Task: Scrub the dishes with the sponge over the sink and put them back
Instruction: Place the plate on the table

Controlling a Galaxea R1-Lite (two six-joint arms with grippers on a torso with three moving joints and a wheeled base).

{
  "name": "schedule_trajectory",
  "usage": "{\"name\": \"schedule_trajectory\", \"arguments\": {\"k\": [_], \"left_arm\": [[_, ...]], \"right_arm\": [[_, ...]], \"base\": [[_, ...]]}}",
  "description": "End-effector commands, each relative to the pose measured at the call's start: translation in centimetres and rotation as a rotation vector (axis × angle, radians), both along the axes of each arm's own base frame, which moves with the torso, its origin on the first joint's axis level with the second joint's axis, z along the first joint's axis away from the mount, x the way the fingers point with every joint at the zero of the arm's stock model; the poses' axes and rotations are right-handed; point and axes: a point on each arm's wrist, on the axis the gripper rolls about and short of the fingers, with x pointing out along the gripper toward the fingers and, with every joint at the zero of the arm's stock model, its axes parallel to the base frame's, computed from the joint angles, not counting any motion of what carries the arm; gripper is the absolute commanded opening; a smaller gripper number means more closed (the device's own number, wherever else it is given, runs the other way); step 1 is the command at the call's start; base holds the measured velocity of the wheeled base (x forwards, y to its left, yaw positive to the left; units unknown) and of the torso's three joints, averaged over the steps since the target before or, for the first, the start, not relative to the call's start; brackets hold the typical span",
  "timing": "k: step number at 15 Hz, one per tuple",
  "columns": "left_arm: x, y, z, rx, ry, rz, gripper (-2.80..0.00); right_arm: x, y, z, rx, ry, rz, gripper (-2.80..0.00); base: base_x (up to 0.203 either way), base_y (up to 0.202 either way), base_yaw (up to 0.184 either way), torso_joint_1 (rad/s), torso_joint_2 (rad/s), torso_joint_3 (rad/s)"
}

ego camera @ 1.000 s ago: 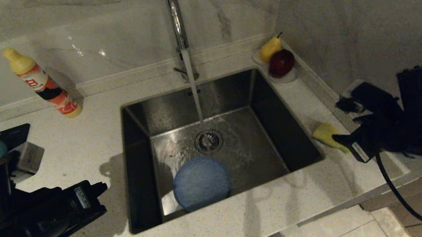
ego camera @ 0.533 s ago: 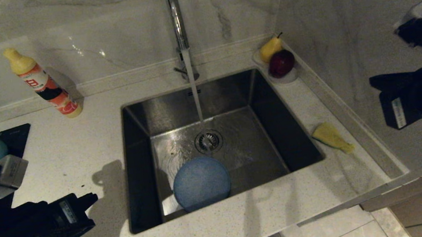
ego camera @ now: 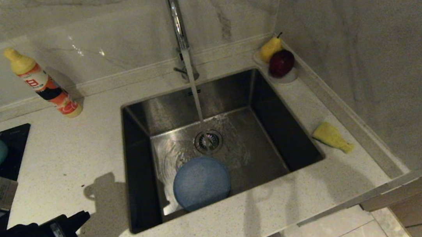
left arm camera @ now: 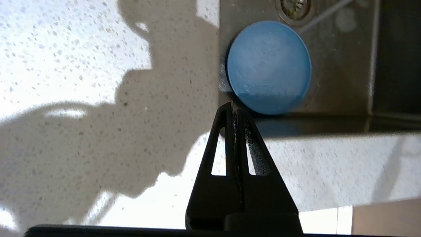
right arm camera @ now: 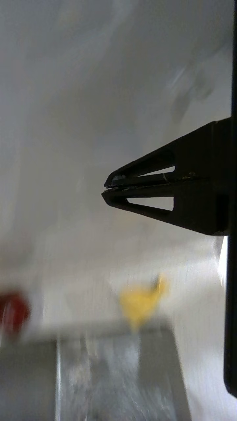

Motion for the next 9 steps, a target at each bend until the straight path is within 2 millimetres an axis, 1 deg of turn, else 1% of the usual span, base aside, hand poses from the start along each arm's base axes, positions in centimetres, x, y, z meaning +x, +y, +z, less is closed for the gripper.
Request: {"name": "schedule_trajectory", "arguments": {"k": [1, 3, 5, 7, 9], "left_arm": [[-1.0, 0.4, 0.3, -0.015, -0.034, 0.003, -2.8], [-1.6, 0.6, 0.4, -0.016, -0.039, 0.002, -2.8], [-2.4, 0.9, 0.3, -0.008, -0.023, 0.002, -2.8], [-2.4, 0.9, 0.3, -0.006, -0.022, 0.001, -2.8], [-2.6, 1.0, 0.6, -0.007, -0.038, 0.0, -2.8]], "right_arm": [[-3.6, -2.4, -0.4, 0.02, -0.08, -0.161, -2.8], [-6.0, -3.2, -1.9, 0.021, -0.107, -0.253, -2.8], [-8.6, -3.5, -4.2, 0.023, -0.132, -0.305, -2.8], [-10.6, -3.6, -7.4, 0.021, -0.129, -0.364, -2.8], [-12.2, -3.4, -10.5, 0.01, -0.109, -0.455, -2.8]], "base": [[0.0, 0.0, 0.0, 0.0, 0.0, 0.0], [0.0, 0.0, 0.0, 0.0, 0.0, 0.0], [0.0, 0.0, 0.0, 0.0, 0.0, 0.0], [0.0, 0.0, 0.0, 0.0, 0.0, 0.0], [0.0, 0.0, 0.0, 0.0, 0.0, 0.0]]}}
